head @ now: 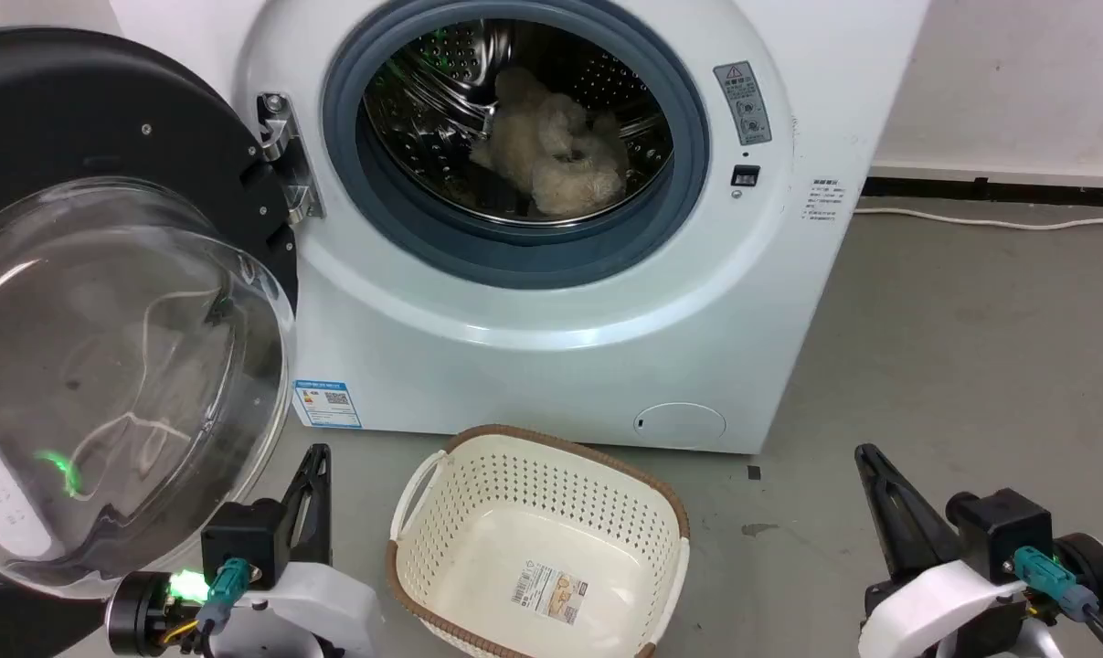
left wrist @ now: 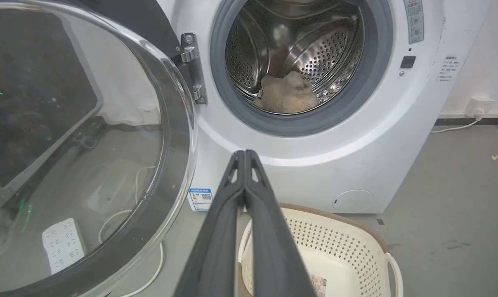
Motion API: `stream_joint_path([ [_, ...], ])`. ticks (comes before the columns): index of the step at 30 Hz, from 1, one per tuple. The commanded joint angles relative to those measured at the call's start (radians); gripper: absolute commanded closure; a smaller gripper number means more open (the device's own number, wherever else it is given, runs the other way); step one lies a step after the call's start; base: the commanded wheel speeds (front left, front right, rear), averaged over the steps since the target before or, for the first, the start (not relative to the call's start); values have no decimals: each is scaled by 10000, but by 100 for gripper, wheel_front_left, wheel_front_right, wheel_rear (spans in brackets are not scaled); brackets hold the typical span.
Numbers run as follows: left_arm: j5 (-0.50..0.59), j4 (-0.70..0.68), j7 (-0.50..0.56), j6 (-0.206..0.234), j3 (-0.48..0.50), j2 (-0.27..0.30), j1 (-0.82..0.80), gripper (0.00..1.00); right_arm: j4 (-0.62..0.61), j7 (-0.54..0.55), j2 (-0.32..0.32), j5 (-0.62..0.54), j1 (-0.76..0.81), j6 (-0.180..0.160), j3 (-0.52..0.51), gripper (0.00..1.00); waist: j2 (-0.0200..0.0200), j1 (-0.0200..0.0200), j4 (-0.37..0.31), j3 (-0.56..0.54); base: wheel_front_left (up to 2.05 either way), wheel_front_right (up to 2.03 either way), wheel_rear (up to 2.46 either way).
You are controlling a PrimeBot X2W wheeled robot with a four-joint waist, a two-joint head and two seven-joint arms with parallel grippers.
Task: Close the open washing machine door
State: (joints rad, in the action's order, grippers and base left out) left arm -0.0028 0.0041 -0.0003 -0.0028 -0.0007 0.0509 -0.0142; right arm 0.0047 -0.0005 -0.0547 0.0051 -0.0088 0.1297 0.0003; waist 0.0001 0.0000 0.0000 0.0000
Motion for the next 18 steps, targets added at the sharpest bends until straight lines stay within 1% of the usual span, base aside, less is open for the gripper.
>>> stream_joint_path([
  [1, 28, -41, 3, 28, 7, -7, 142, 100, -47, 5, 45, -51, 88, 10, -3, 100, -1, 0, 0, 0, 0, 0, 0],
  [18, 28, -41, 3, 28, 7, -7, 142, 100, -47, 5, 45, -51, 88, 10, -3, 100, -1, 0, 0, 0, 0, 0, 0],
])
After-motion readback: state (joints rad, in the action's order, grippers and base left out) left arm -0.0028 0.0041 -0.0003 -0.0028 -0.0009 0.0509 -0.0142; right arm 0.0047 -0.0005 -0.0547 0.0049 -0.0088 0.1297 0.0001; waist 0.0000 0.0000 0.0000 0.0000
